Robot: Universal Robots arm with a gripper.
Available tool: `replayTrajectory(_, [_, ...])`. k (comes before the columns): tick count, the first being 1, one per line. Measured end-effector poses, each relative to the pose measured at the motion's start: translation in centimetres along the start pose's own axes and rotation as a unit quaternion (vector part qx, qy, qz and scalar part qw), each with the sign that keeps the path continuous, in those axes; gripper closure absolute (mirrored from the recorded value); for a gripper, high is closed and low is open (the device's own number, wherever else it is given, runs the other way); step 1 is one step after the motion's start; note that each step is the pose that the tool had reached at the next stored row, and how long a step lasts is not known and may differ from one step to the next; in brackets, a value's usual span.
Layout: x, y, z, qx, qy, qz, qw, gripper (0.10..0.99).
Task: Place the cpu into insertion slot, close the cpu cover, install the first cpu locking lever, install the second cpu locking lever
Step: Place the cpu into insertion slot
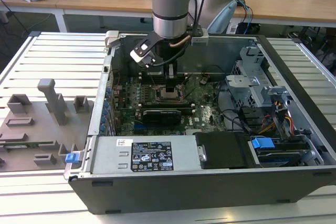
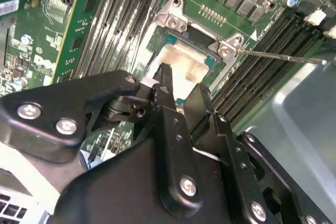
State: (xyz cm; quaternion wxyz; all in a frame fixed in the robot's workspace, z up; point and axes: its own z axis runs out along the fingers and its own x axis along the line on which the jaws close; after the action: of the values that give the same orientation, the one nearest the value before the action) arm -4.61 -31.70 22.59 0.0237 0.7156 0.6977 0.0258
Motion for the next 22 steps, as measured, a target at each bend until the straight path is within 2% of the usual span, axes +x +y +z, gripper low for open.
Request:
replayTrajectory(5, [0.0, 0.0, 0.03, -0.0001, 0.0002, 0.0, 1.0, 0.714])
replayTrajectory(6, [0.0, 0.0, 0.03, -0.0001, 0.0001, 0.0, 1.0, 0.592])
replayTrajectory(7, [0.01, 0.01, 0.05, 0.0011, 0.0002, 0.0, 1.0, 0.592])
replayTrajectory(8, [0.01, 0.01, 0.08, 0.0128, 0.0, 0.0, 0.9999, 0.525])
replayTrajectory(9, [0.01, 0.03, 0.12, 0.0328, -0.0006, 0.0, 0.9995, 0.525])
replayTrajectory(10, [0.0, 0.03, 0.12, 0.0405, -0.001, 0.0, 0.9992, 0.525])
replayTrajectory(15, [0.25, 0.36, 0.26, 0.0405, -0.0008, -0.002, 0.9992, 0.525])
replayTrajectory(22, [0.33, 0.87, 1.34, 0.0407, -0.0008, -0.005, 0.9992, 0.525])
